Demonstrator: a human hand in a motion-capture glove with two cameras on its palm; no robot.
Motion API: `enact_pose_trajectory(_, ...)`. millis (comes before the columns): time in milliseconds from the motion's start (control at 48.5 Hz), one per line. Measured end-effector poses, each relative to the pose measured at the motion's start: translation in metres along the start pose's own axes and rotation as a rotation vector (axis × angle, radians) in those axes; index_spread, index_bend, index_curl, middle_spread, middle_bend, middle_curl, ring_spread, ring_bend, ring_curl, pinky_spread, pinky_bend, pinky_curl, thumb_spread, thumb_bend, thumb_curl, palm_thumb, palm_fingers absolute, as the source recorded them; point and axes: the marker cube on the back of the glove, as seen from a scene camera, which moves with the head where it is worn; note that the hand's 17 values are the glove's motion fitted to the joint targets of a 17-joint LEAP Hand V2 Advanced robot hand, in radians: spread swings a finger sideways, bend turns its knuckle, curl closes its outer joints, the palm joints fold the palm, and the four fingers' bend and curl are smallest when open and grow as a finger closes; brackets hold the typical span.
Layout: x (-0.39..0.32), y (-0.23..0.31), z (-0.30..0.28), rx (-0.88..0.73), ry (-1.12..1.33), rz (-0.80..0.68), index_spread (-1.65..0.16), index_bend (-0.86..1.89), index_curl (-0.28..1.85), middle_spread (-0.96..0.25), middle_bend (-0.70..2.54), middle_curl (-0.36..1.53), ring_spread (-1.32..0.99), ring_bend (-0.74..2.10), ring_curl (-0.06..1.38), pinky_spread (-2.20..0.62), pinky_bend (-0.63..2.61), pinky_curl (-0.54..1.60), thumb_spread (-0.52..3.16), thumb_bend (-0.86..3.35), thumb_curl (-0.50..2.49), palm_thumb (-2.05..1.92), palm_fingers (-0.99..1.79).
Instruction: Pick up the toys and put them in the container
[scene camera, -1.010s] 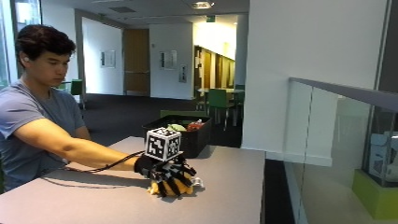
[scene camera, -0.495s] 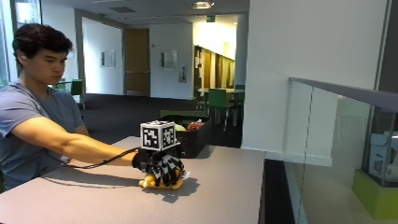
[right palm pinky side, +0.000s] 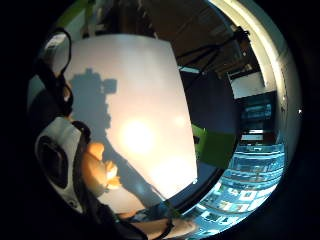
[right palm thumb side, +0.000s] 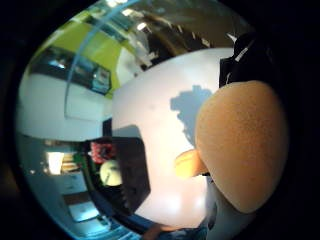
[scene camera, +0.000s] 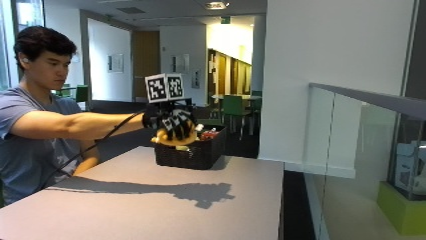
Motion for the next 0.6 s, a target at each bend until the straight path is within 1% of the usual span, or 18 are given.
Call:
enact_pose_trajectory(165, -0.039, 0.010, -0.057, 0.089, -0.035, -0.036, -0.40, 0.25, 0.36, -0.47, 0.45, 0.60, -0.43, 1.13, 0.46, -0.43, 1.06, 0.40, 0.76, 0.17, 0.71, 0.71, 1.07)
enact_pose_trajectory(268, -0.084, 0.023, -0.095, 0.139, -0.059, -0.091, -0.40, 0.23, 0.38, -0.49, 0.44, 0.62, -0.43, 1.13, 0.46, -0.44, 1.05, 0.41, 0.74, 0.15, 0.74, 0.71, 1.07)
enact_pose_trajectory(392, -0.147, 0.044, -0.123, 0.173, -0.071, -0.165, -0.41, 0.21, 0.40, -0.50, 0.42, 0.64, -0.44, 1.12, 0.47, -0.44, 1.04, 0.41, 0.72, 0.14, 0.78, 0.72, 1.07)
enact_pose_trajectory(495, -0.202, 0.069, -0.134, 0.182, -0.085, -0.242, -0.41, 0.19, 0.42, -0.51, 0.40, 0.66, -0.44, 1.11, 0.48, -0.44, 1.04, 0.42, 0.71, 0.13, 0.80, 0.72, 1.07)
enact_pose_trajectory(598, -0.277, 0.113, -0.134, 0.187, -0.140, -0.427, -0.41, 0.18, 0.44, -0.52, 0.39, 0.68, -0.44, 1.11, 0.48, -0.44, 1.03, 0.42, 0.71, 0.12, 0.83, 0.72, 1.06)
